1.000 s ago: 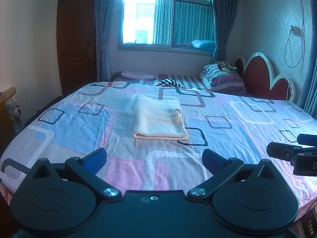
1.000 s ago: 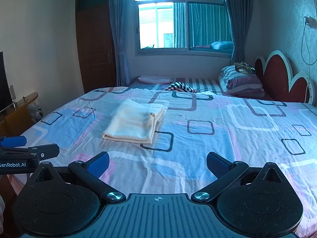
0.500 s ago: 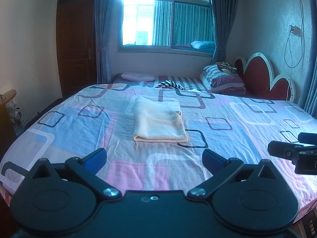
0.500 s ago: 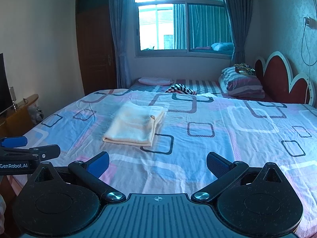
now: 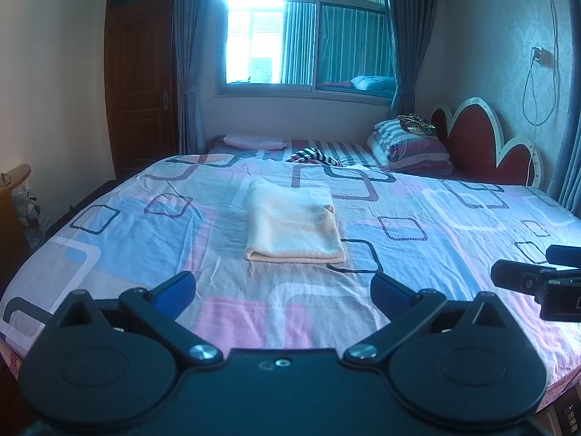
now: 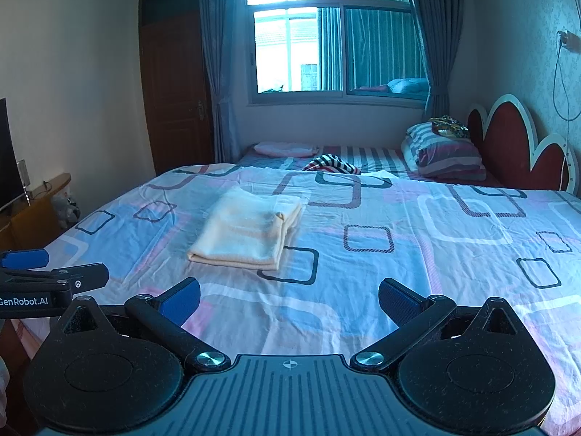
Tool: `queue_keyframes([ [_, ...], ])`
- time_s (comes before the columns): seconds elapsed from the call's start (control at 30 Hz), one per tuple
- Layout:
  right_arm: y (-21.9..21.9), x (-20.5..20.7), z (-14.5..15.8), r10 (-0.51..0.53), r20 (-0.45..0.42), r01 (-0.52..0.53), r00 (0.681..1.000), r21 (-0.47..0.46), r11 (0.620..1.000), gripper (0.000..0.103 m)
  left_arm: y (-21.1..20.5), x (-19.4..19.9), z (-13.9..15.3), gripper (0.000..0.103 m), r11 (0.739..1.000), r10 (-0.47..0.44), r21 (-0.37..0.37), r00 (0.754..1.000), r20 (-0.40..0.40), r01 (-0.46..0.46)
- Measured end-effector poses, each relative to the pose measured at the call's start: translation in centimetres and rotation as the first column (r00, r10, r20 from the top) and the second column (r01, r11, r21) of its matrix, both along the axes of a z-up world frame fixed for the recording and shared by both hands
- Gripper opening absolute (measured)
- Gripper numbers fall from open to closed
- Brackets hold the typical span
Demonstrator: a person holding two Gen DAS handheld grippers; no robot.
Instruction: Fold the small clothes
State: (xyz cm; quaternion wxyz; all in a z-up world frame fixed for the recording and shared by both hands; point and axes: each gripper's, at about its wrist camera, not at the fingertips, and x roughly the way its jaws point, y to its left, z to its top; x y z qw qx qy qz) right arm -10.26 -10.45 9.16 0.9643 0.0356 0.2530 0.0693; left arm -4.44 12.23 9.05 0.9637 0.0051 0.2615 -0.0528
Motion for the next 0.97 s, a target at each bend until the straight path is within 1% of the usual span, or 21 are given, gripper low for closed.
queue_keyframes([
  [0.37, 0.05, 0.37, 0.08, 0.0, -0.001, 0.0, 1.0, 0.005, 1.0, 0.103, 0.12, 0.15, 0.01, 0.102, 1.0, -0.003, 0.009, 1.0, 0.003, 0.003],
  [0.43, 0.04, 0.36, 0.08, 0.0, -0.001, 0.0, 1.0, 0.004, 1.0, 0.103, 0.09, 0.13, 0.01, 0.102, 1.0, -0.005, 0.01, 1.0, 0.007, 0.005],
  [0.53, 0.07, 0.37, 0.09, 0.001, 0.0, -0.001, 1.0, 0.004, 1.0, 0.103, -0.09, 0.26, -0.05, 0.103, 0.999, -0.009, 0.031, 1.0, 0.014, 0.008],
  [0.97, 0.4, 0.52, -0.08, 0.003, 0.001, -0.003, 1.0, 0.005, 1.0, 0.103, 0.07, 0.28, 0.08, 0.102, 0.999, -0.01, 0.041, 0.999, 0.04, 0.009],
])
